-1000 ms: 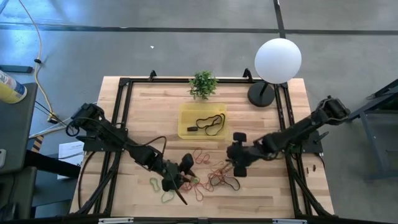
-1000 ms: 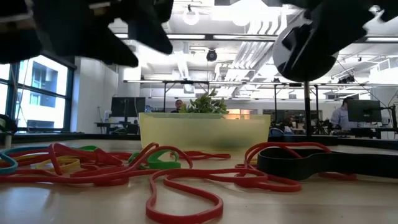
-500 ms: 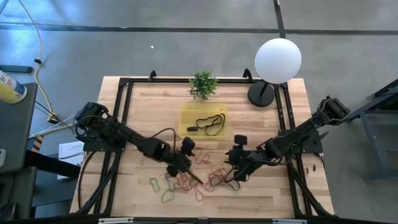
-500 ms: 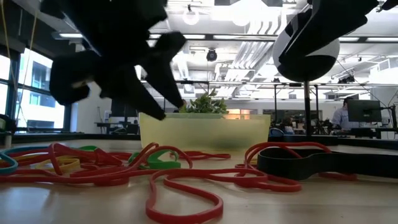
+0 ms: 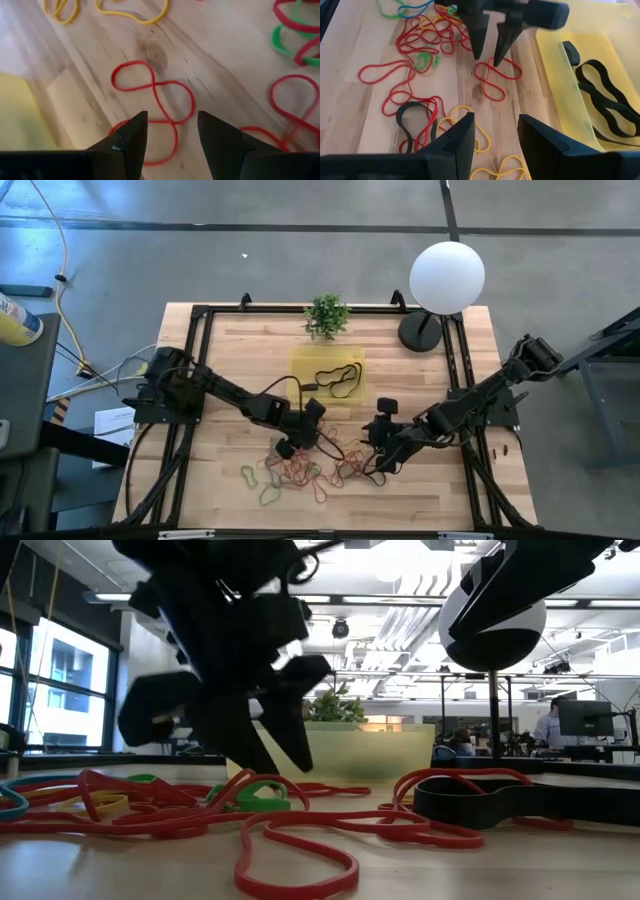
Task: Pick and place rubber bands into bin
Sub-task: Put the red rubber band into the yellow bin
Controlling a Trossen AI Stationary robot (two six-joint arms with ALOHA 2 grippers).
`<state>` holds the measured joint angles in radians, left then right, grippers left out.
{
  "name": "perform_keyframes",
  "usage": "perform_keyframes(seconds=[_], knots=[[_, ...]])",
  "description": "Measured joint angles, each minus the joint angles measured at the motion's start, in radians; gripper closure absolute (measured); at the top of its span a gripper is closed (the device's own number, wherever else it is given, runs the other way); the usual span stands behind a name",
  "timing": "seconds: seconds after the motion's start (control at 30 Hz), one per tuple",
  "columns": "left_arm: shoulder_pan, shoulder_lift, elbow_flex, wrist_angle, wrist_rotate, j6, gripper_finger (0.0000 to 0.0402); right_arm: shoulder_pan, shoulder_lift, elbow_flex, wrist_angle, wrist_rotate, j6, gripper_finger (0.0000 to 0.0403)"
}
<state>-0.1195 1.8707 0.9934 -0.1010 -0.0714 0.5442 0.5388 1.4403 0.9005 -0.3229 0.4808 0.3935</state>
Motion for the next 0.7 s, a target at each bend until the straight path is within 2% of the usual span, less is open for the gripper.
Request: perform_keyframes(seconds=[0.37, 0.7], knots=[[0.054, 0.014, 0.012, -0.039, 0.073, -0.085, 0.0242, 0.001, 0.000, 0.000, -0.002, 0.002, 0.000, 0.0263], [0.072, 0.019, 0.013, -0.062, 0.108, -0.147, 0.0297, 0.001, 0.000, 0.000, -0.002, 0.003, 0.000, 0.0263]])
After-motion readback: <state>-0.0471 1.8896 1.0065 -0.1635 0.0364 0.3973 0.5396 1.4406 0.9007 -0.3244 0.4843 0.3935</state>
